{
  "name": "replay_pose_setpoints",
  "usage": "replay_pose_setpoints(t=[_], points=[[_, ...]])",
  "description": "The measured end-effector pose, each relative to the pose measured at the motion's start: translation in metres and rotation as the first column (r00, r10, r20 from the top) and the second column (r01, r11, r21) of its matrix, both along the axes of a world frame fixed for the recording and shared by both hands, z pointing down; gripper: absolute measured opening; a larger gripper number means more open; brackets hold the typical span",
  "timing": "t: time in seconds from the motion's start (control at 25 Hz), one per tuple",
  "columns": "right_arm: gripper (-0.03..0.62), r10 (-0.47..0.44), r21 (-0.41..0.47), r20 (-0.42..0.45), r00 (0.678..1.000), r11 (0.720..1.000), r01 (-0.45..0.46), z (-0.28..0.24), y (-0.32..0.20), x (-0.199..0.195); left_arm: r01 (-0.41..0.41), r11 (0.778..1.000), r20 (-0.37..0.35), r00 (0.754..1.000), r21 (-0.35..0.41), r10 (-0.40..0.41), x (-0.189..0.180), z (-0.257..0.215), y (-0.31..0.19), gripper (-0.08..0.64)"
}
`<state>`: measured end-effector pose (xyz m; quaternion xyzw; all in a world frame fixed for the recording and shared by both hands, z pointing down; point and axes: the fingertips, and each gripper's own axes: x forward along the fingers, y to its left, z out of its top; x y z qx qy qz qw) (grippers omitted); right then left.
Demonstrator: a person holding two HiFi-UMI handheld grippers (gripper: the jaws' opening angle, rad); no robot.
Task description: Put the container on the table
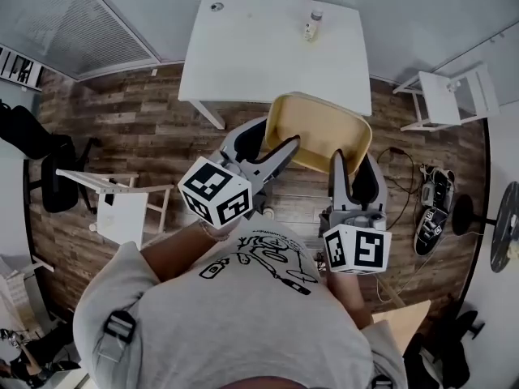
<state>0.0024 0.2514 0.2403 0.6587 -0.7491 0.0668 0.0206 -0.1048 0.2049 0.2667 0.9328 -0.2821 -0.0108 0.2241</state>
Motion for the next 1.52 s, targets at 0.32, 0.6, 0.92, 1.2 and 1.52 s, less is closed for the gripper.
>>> replay_pose_setpoints(t=[0.32,0.6,0.92,1.2,1.52], points=[[0.158,0.002,0.0,0.0,1.0,1.0,-0.002,-0.003,-0.082,-0.02,-0.004,1.0,-0.004,1.0,0.018,0.004,-0.021,-0.008,-0.082,0.22],[0.158,0.011,-0.019,0.001,1.0,1.0,-0.011,0.003,-0.127,-0.038,-0.014,1.0,-0.002,1.0,0.003,0.014,-0.039,-0.003,-0.129,0.218],[0.158,0.002,-0.026,0.011,1.0,1.0,-0.002,0.009,-0.15,-0.038,0.0,1.0,-0.013,1.0,-0.01,0.0,-0.038,0.003,-0.152,0.216],[0.158,-0.001,-0.034,0.03,1.0,0.999,0.002,0.019,-0.174,-0.009,0.01,1.0,-0.003,1.0,-0.02,-0.01,-0.012,0.01,-0.173,0.216],[0.158,-0.01,-0.037,0.038,0.999,0.999,0.012,0.019,-0.229,0.053,0.021,1.0,0.005,1.0,-0.021,-0.021,0.049,0.01,-0.226,0.216]])
